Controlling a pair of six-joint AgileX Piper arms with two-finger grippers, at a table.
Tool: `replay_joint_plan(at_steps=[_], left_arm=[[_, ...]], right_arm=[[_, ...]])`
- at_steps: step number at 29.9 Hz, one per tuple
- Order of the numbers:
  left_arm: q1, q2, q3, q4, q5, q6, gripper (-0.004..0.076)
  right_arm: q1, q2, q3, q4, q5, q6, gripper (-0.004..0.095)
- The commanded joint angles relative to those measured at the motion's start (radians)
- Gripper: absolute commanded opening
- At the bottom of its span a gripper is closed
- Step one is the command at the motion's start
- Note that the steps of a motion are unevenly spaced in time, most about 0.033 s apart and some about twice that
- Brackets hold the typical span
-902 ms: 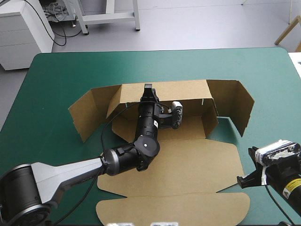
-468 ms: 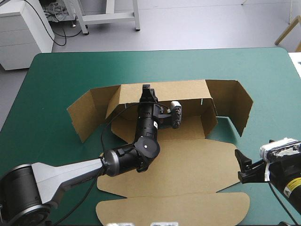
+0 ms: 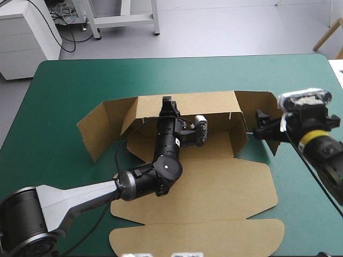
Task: Fold the box
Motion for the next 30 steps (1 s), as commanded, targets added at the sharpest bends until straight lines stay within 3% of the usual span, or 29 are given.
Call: replay_joint_plan(at_steps=[1,5,9,13,23,30], left_arm=[[-0.006,-0.054,-0.024,0.084,0.055,-0.019,-0.0010],[-0.006,-0.054,-0.024,0.084,0.053,-0.019,-0.0010],[-0.006,-0.054,-0.024,0.084,0.053,-0.019,-0.0010],[-0.006,-0.054,-0.024,0.084,0.053,-0.019,-0.0010],[-0.006,-0.052,-0.024,0.088,0.044,-0.019,-0.0010],[-0.004,-0.052,-0.024,0.092,0.038,-0.019,-0.0010]], right_arm=[[-0.028,0.132,-0.173,-0.042,-0.034,-0.041,0.0891],[-0.101,0.290,-0.330,0.032,-0.006,-0.151,0.0891],[-0.210,0.443,-0.476,0.240,0.043,-0.338,0.0891],[-0.300,0.586,-0.620,0.421,0.180,-0.492,0.0891],[-0.408,0.881,-0.963,0.533,0.527,-0.597,0.0891],[-0.453,0.884,-0.904,0.591,0.526,-0.594,0.0890]])
